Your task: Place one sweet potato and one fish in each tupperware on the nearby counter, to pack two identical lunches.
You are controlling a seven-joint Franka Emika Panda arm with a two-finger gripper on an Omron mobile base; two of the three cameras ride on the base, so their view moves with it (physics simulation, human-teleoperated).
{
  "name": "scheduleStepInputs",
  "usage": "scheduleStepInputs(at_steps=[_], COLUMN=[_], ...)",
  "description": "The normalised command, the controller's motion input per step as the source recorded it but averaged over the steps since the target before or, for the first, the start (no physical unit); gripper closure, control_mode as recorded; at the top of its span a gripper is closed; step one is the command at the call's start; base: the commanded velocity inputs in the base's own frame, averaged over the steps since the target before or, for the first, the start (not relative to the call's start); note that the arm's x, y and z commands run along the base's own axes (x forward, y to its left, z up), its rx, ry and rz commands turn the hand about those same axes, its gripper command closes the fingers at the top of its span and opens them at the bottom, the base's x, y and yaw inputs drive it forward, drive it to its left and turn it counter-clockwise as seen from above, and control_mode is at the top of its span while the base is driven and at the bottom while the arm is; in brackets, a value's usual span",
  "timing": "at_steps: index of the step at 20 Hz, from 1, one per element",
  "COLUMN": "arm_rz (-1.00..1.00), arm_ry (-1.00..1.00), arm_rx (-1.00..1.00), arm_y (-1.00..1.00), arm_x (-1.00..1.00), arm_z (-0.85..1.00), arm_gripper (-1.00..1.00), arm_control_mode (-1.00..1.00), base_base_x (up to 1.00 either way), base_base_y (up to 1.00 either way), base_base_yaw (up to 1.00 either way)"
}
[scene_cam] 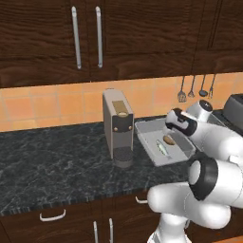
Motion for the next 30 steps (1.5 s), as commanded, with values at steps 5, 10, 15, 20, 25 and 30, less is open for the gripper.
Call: scheduleStepInputs(at_steps=[5,10,15,20,25,30], arm_rz=[-0.04,-0.01,0.00,0.00,0.00,0.00], arm_ry=[-0.07,-0.18,-0.09,-0.12,-0.13,-0.11], arm_rx=[-0.08,0.06,0.14,0.18,0.28,0.17], arm_y=[0.04,-0.05,-0.32,-0.49,-0.61,-0.42], arm_x=[-1.00,-0.50,-0.43,-0.68,-0.53,-0.55], arm_z=[0.45,0.15,0.00,0.00,0.00,0.00], arm_gripper=[-1.00,-1.00,-1.00,-1.00,-1.00,-1.00], arm_control_mode=[-1.00,-1.00,-1.00,-1.00,-1.00,-1.00], base_base_x=[0.00,0.00,0.00,0.00,0.00,0.00], base_base_y=[0.00,0.00,0.00,0.00,0.00,0.00], base_base_yaw=[0.00,0.00,0.00,0.00,0.00,0.00])
